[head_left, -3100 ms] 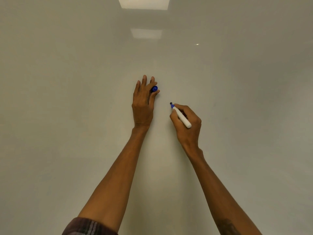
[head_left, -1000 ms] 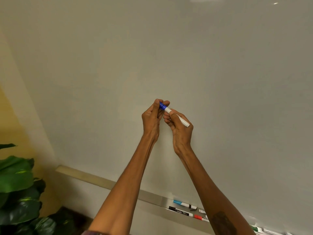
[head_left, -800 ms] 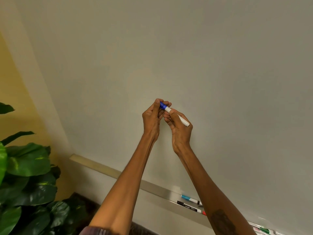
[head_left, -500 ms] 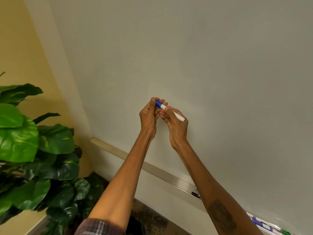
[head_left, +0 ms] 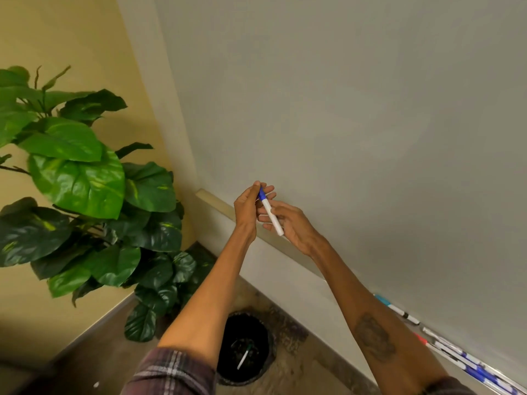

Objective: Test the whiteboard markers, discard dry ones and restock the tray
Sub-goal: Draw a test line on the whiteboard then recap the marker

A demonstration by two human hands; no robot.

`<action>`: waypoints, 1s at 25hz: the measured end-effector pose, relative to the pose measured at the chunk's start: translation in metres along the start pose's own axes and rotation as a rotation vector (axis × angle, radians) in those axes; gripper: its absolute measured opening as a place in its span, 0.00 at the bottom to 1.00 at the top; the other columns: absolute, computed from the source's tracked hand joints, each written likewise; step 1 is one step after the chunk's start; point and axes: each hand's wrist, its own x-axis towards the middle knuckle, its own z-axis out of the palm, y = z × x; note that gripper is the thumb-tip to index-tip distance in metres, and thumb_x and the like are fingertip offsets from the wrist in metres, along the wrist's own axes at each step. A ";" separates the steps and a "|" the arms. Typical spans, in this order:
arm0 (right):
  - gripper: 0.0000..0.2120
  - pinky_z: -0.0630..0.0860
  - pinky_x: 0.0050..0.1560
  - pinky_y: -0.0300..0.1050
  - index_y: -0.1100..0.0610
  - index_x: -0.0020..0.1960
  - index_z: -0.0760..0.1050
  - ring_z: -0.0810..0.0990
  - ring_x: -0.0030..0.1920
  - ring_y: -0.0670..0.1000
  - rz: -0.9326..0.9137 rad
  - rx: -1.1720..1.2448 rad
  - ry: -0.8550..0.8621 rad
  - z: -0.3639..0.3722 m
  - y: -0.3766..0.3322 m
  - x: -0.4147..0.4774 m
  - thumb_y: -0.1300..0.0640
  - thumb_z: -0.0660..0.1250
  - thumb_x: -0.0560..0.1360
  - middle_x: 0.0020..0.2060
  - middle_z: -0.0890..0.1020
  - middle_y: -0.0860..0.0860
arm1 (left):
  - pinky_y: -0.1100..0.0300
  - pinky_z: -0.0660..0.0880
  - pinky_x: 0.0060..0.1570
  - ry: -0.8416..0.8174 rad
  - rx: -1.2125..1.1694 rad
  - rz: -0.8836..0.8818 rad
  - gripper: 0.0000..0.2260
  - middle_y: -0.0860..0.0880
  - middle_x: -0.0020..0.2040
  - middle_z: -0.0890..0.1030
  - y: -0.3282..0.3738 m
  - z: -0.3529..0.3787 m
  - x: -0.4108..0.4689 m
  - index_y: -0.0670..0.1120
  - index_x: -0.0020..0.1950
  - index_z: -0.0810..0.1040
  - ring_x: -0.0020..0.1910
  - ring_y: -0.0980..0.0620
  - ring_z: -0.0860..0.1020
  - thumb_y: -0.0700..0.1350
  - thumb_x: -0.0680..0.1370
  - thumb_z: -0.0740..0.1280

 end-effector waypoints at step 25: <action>0.07 0.79 0.43 0.51 0.66 0.56 0.74 0.80 0.49 0.61 0.834 -0.120 0.512 -0.026 0.354 0.030 0.68 0.65 0.78 0.48 0.79 0.63 | 0.54 0.74 0.56 0.260 0.486 -0.707 0.14 0.45 0.63 0.81 -0.199 -0.243 -0.058 0.41 0.66 0.78 0.58 0.47 0.79 0.45 0.84 0.61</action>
